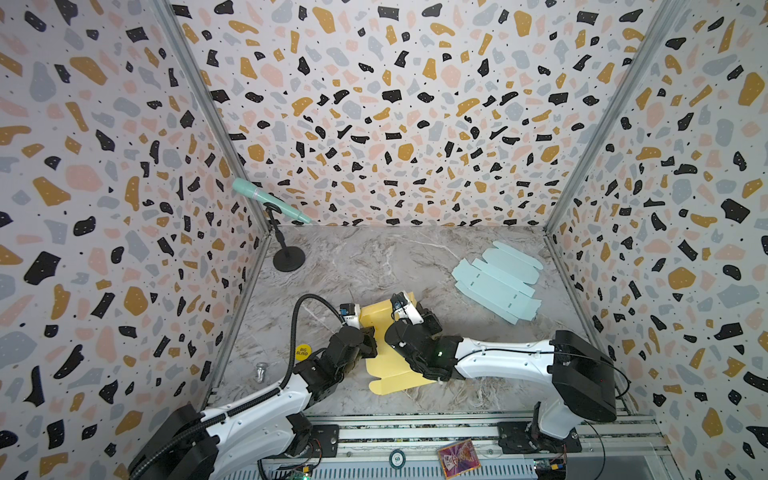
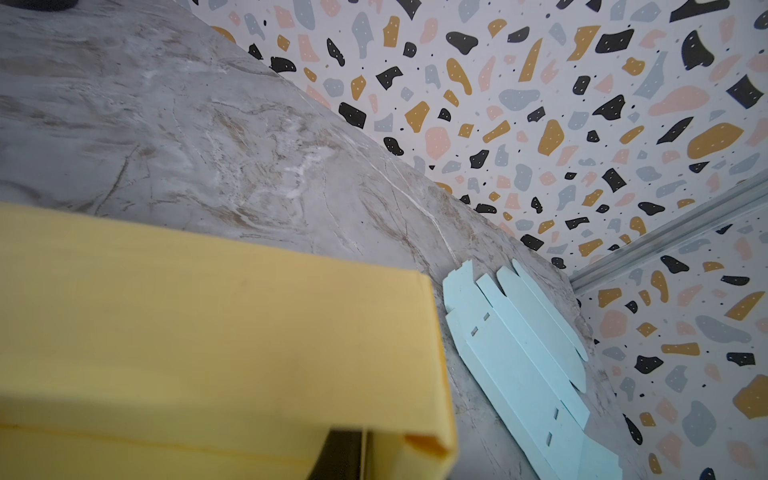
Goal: Fold the paper box
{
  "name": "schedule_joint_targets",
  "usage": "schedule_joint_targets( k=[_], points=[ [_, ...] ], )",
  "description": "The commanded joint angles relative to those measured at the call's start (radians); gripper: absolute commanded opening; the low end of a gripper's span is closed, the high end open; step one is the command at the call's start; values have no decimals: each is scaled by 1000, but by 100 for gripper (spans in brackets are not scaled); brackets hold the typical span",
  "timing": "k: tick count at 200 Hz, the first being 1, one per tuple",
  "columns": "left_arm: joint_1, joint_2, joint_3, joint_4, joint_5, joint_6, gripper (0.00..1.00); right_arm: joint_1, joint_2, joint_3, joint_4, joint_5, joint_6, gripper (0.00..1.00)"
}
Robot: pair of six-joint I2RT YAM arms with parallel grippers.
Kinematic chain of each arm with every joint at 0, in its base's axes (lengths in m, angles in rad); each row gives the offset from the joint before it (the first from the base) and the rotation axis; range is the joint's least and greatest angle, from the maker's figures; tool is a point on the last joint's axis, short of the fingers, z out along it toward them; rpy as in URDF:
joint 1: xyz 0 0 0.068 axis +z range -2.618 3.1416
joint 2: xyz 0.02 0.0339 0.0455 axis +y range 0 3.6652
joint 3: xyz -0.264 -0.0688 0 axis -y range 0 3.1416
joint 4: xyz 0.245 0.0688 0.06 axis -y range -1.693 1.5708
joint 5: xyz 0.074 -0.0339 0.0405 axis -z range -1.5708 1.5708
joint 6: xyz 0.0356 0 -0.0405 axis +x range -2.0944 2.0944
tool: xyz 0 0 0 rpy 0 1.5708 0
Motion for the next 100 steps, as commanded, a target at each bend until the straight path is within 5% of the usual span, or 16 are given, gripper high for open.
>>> schedule_joint_targets(
  k=[1,48,100],
  points=[
    [-15,-7,4,131,57,18,0,-15,21,32,-16,-10,-22,8],
    [-17,-14,5,127,54,17,0,-24,44,37,-3,-14,-31,0],
    [-18,-14,-3,143,54,8,0,-18,14,19,42,-32,-25,20]
  ],
)
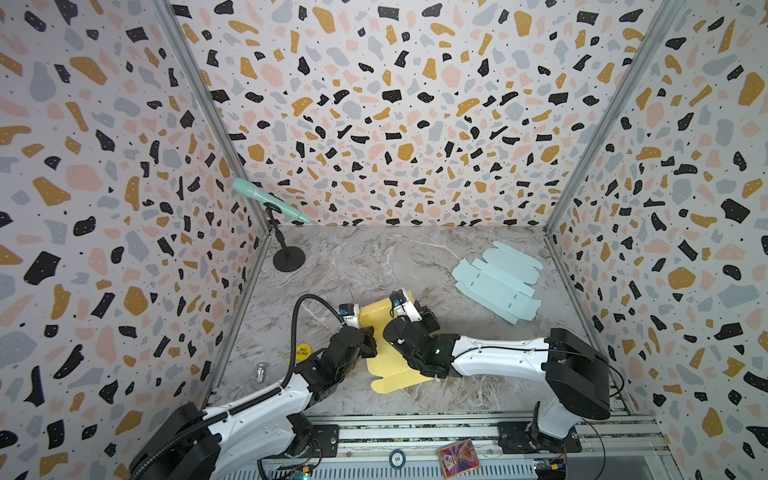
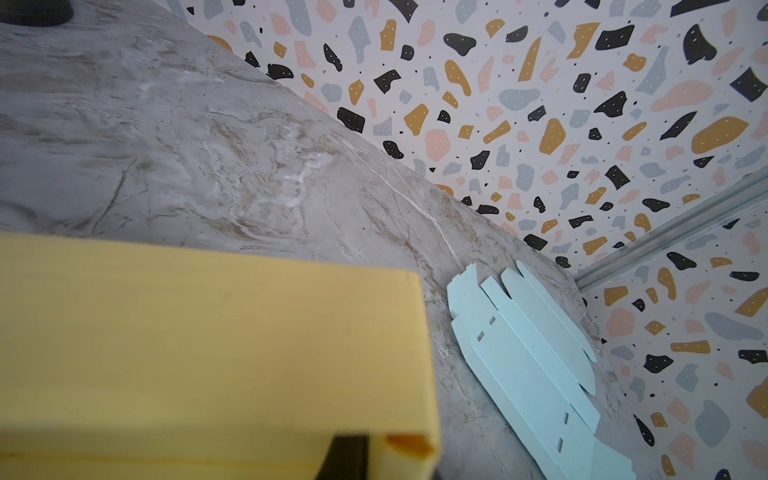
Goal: Fold the paper box
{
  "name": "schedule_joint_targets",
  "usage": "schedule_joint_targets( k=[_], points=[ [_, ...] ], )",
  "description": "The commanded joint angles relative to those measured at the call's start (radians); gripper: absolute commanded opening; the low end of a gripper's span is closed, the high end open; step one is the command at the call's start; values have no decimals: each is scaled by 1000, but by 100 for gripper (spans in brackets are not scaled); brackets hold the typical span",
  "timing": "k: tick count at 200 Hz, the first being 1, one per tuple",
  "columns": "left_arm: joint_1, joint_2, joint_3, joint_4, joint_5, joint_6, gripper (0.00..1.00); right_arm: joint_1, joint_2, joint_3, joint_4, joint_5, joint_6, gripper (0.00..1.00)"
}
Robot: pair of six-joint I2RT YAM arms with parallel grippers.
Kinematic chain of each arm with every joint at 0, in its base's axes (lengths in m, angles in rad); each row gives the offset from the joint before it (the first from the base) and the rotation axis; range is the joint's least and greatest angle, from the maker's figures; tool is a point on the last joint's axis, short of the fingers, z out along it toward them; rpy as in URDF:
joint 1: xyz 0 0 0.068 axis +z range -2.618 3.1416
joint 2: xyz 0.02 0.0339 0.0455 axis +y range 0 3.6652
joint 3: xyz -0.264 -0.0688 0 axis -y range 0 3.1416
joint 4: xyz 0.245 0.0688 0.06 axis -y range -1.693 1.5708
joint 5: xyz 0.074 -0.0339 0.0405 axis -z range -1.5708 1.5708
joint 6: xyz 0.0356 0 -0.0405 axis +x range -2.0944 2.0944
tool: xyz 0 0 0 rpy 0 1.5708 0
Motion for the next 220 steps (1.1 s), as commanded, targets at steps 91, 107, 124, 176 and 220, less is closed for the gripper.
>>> schedule_joint_targets(
  k=[91,107,124,176,220],
  points=[
    [-18,10,-18,145,17,28,0,36,-133,-82,35,-83,46,48],
    [-18,14,-18,144,6,31,0,45,-165,-106,44,-110,58,55],
    [-18,19,-15,142,-3,36,0,62,-193,-122,41,-133,70,62],
    [-8,37,-2,127,-39,77,0,97,-320,-219,74,-247,87,77],
    [-4,55,11,132,-48,216,0,152,-546,-326,144,-408,35,82]
  ],
)
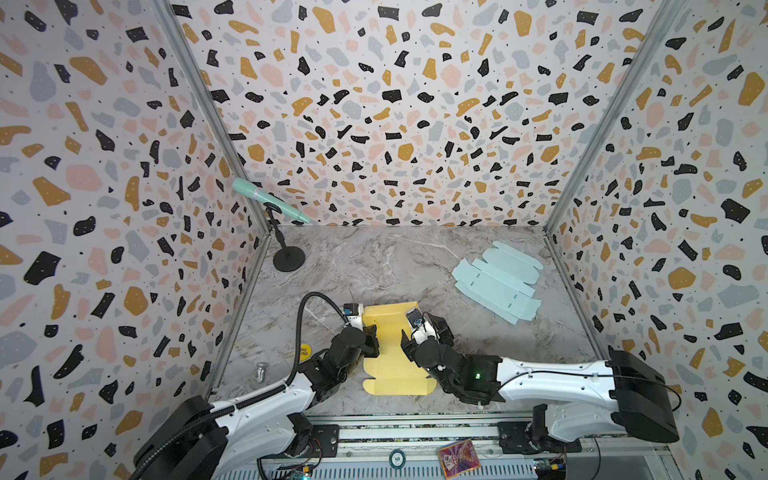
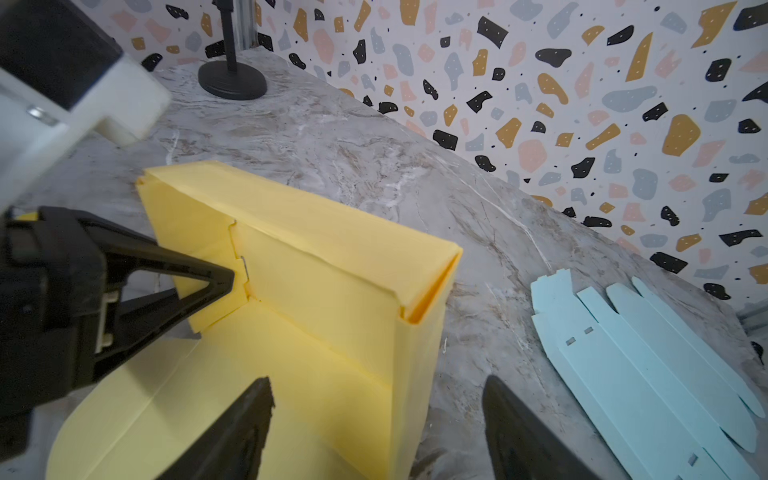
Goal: Fold the paper box
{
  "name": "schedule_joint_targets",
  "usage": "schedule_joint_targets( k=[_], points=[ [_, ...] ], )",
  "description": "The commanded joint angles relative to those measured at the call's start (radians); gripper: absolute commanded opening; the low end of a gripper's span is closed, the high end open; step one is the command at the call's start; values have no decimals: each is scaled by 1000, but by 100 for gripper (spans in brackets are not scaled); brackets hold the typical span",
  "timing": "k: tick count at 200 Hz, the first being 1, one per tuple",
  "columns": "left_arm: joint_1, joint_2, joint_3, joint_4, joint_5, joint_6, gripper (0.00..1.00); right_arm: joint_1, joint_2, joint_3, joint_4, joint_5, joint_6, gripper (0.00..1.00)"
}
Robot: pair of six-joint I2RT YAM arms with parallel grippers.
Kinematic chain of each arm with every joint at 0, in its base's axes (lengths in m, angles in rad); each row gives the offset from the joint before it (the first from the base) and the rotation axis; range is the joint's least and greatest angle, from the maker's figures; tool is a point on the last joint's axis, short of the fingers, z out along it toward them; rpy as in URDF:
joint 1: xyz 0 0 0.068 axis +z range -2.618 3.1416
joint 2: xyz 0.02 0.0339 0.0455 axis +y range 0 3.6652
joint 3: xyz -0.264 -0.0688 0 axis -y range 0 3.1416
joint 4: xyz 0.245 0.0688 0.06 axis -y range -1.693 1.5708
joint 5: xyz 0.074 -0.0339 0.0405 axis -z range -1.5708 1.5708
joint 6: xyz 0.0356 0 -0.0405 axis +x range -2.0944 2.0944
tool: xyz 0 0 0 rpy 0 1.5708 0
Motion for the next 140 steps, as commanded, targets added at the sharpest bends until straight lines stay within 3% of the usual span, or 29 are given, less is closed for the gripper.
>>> schedule_joint_targets(
  k=[1,20,37,62,76,101,140],
  points=[
    [7,9,22,48,-18,112,0,30,-153,-31,65,-135,-24,82],
    [4,18,11,107,59,195,0,5,-321,-76,120,-275,-25,83],
    [1,39,11,143,131,255,0,-106,-405,-69,88,-419,14,85],
    [-31,69,19,182,177,322,0,-446,-416,-80,83,-820,126,85],
    [-49,83,20,207,201,350,0,-601,-376,-102,126,-981,163,83],
    [-77,122,35,249,241,387,1,-730,-239,-95,175,-1120,143,81],
    [-101,236,105,250,222,406,2,-746,-77,-56,209,-1217,76,81]
  ],
)
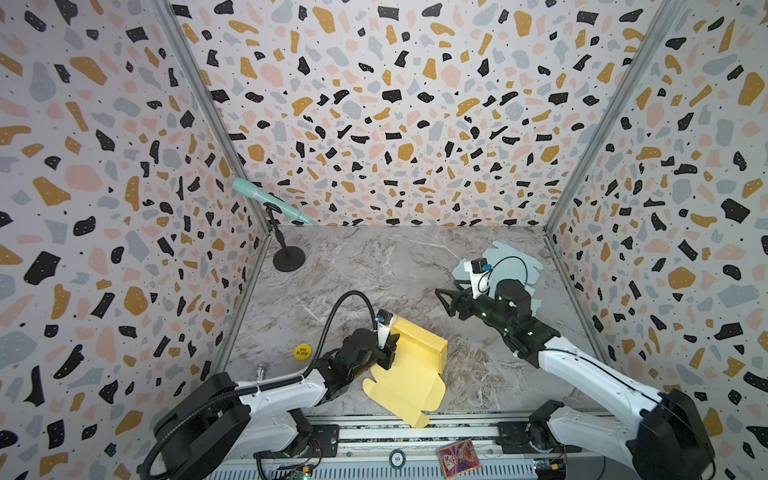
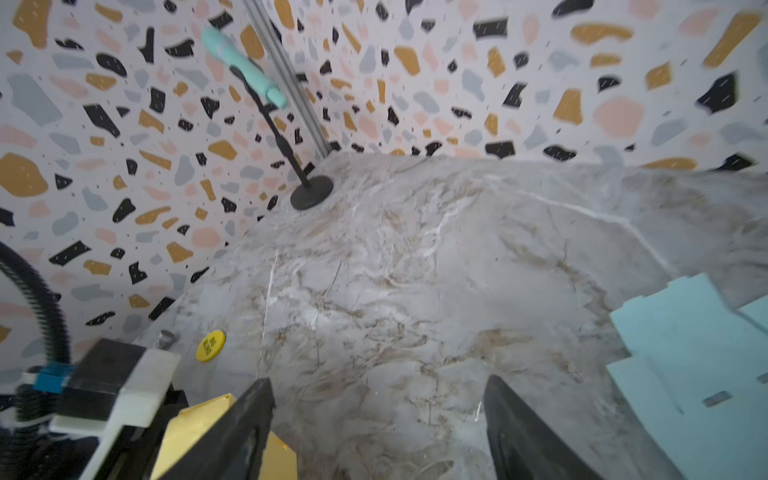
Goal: Fold the paper box
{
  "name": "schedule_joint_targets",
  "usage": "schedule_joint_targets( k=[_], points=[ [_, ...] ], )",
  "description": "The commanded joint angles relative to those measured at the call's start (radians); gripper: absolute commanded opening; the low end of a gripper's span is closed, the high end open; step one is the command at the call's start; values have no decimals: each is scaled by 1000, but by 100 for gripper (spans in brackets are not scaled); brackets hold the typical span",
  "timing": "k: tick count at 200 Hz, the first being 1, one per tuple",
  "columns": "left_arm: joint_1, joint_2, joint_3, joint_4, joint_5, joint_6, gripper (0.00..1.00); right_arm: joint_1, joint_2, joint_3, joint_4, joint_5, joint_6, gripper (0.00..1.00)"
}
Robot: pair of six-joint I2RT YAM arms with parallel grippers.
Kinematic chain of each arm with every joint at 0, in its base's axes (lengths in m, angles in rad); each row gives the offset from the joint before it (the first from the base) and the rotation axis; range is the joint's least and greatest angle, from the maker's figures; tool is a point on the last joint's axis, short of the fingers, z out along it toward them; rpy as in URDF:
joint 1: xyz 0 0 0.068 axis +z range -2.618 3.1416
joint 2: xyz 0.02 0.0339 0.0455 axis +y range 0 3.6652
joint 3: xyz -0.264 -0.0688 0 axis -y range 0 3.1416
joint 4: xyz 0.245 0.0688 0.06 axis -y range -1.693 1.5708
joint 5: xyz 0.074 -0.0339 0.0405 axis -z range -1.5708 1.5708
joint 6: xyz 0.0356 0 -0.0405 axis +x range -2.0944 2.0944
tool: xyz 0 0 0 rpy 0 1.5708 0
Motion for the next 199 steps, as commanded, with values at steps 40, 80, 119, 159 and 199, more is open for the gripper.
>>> schedule_joint_targets(
  k=[40,80,119,159,199],
  points=[
    [-12,157,97,68,-29,25,1,9,9,41,-49,-146,-107,83],
    [-19,207,107,81,-46,38,3,-17,39,-45,12,-156,-38,81],
    [-28,252,126,104,-37,62,3,-67,183,-50,66,-128,-52,76],
    [-34,335,172,133,-42,69,4,-64,361,-21,134,-181,-53,72],
    [-36,410,208,163,-71,61,5,-39,416,-28,162,-209,-46,67]
  ],
)
